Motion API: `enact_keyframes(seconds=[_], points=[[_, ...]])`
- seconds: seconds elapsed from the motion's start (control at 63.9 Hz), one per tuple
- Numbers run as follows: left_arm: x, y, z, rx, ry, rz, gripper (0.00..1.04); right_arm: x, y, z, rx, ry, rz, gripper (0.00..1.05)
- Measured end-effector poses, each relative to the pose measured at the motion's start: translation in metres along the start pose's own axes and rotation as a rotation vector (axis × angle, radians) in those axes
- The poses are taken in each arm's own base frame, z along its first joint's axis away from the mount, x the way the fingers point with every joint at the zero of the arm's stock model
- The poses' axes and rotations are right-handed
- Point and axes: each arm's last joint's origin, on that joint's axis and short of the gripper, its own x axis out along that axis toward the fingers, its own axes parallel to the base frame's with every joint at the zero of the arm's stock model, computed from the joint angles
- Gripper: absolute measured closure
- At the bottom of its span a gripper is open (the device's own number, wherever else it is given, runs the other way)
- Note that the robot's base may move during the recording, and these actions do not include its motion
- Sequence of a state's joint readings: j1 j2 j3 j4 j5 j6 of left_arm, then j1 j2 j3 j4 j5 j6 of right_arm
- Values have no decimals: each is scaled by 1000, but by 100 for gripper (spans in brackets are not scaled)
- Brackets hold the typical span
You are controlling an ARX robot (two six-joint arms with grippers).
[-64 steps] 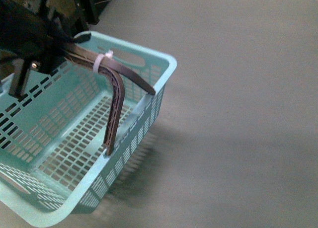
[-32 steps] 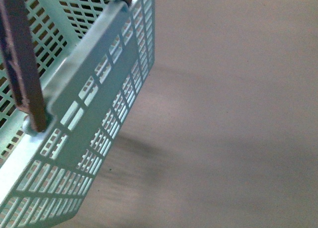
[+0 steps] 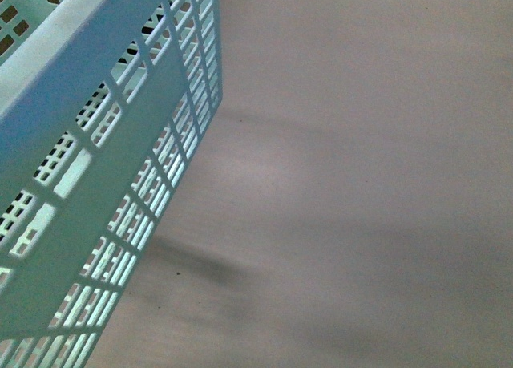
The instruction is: Pick lemon and mango into basket
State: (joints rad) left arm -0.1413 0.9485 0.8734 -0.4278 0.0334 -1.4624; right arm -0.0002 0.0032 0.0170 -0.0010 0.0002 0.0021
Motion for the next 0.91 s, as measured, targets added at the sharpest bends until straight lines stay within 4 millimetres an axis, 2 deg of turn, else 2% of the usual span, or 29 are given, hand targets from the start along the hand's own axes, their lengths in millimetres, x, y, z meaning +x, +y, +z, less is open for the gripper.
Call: enact_keyframes(seconds=[0.908], points=[[0, 0, 0, -1, 13, -1, 90, 0, 0, 0, 0, 0, 0, 9]])
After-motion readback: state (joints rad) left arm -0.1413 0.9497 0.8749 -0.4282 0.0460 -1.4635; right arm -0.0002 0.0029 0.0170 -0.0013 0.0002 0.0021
